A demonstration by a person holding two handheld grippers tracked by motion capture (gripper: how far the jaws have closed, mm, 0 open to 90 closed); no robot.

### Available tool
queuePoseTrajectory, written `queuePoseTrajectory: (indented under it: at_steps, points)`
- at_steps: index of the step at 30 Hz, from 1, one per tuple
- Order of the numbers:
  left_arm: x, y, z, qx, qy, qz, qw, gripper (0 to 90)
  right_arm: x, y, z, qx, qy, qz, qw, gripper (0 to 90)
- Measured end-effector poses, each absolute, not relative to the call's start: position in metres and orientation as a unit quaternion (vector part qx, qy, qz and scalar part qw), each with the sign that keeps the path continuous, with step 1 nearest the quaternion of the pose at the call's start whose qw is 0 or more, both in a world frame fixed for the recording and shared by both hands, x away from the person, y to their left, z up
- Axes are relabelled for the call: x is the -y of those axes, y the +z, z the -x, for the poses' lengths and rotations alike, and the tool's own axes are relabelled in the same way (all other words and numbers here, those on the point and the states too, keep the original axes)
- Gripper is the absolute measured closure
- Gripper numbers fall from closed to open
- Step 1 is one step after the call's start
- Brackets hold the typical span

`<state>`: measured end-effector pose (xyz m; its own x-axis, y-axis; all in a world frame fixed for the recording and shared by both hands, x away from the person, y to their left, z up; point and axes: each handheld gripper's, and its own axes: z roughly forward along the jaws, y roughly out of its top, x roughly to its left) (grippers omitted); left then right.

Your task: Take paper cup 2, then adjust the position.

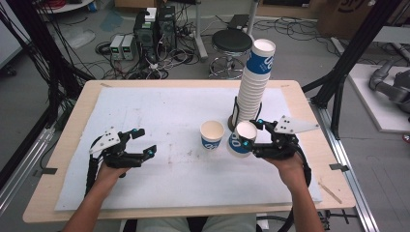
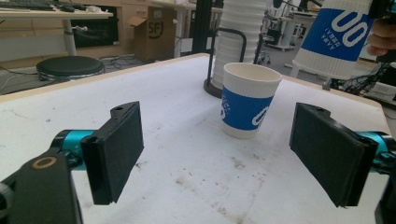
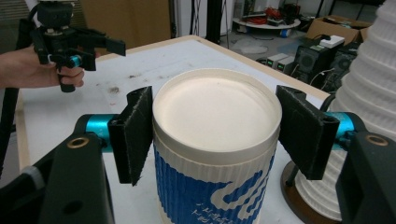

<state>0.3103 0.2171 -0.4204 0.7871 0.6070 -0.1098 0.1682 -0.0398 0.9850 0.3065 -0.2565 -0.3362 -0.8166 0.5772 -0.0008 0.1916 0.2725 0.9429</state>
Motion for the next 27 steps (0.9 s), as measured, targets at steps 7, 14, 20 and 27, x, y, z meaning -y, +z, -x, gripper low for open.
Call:
queuePoseTrajectory:
  at_steps: [7, 14, 20, 27]
  points:
    - [-0.217, -0.419, -0.311, -0.276, 0.164, -0.697, 0.642, 15.0, 0.252, -0.335, -0.306, -0.778, 0.554, -0.242, 0.172, 31.9]
    - [-0.214, -0.415, -0.308, -0.259, 0.156, -0.698, 0.649, 15.0, 0.240, -0.336, -0.306, -0.785, 0.551, -0.227, 0.165, 31.9]
    - [-0.207, -0.413, -0.304, -0.240, 0.142, -0.705, 0.652, 15.1, 0.233, -0.338, -0.307, -0.788, 0.556, -0.219, 0.151, 31.9]
    - [-0.196, -0.408, -0.298, -0.214, 0.130, -0.710, 0.658, 15.1, 0.217, -0.344, -0.308, -0.793, 0.560, -0.199, 0.134, 31.9]
